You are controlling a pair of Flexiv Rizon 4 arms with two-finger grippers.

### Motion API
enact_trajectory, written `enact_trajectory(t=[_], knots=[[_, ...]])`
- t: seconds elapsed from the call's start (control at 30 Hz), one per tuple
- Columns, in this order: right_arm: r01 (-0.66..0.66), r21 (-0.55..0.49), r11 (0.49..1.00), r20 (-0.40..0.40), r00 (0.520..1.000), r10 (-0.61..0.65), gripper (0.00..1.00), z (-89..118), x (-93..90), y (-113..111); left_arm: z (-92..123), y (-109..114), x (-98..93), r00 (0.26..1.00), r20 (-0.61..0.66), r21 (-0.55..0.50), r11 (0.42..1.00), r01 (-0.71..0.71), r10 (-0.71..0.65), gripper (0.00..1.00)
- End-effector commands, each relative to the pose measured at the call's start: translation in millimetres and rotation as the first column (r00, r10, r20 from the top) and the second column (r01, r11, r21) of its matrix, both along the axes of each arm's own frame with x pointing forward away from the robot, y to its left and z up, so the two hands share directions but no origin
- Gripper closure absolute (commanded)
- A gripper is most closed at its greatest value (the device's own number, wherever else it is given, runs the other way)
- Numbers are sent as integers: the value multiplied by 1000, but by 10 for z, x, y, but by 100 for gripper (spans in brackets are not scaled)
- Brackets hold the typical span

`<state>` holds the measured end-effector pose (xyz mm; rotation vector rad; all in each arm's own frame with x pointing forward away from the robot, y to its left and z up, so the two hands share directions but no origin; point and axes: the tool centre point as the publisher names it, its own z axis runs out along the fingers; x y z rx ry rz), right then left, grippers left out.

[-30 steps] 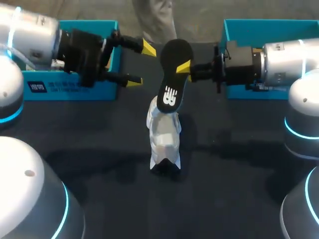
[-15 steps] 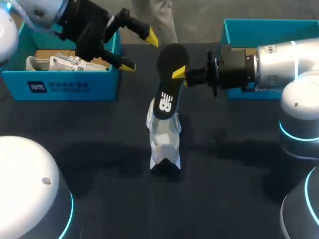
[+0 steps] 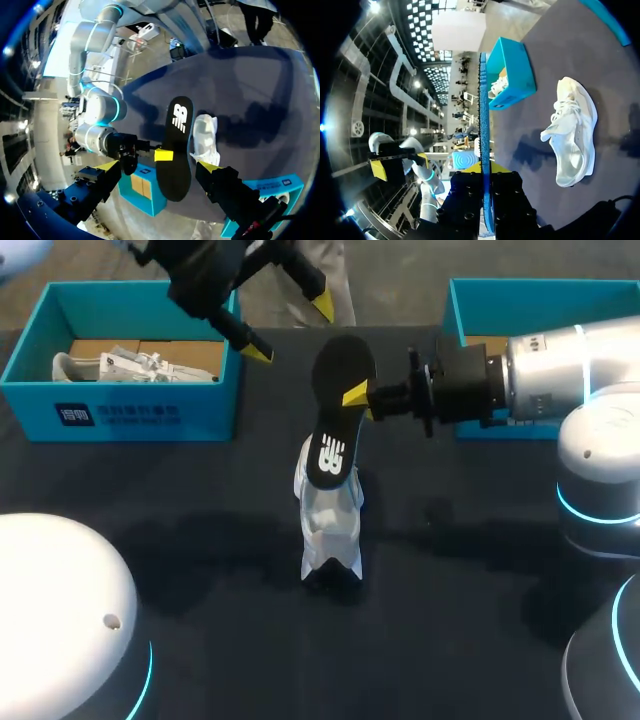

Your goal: Take the shoe out of the shoebox, open the shoe tongue, remove and reinsert the insole, then place the shoe into the shoebox

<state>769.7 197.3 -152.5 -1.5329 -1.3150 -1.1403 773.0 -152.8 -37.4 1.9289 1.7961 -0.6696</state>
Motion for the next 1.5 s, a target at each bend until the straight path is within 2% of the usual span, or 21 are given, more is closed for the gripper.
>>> enact_trajectory(t=[0.03,0.2,0.43,0.77,1.17,1.5], knots=[[-7,-20,1000,-2,1000,7,100,-30,1,54,55,-27,71,999,7,363,931,31,-36,0],[-16,-22,1000,-2,1000,16,100,-69,-16,88,56,-5,14,997,2,481,875,64,-74,0],[-15,-6,1000,2,1000,15,100,-82,-17,95,54,-33,-17,998,0,555,830,55,-67,0],[-19,-3,1000,9,1000,19,100,-68,-13,112,34,-22,187,998,48,538,843,8,-41,0],[-14,-5,1000,7,1000,14,100,-68,-6,115,11,-41,225,997,61,512,859,9,-47,0],[-15,0,1000,6,1000,15,100,-79,-20,128,-19,-142,223,995,67,491,871,25,-67,0]])
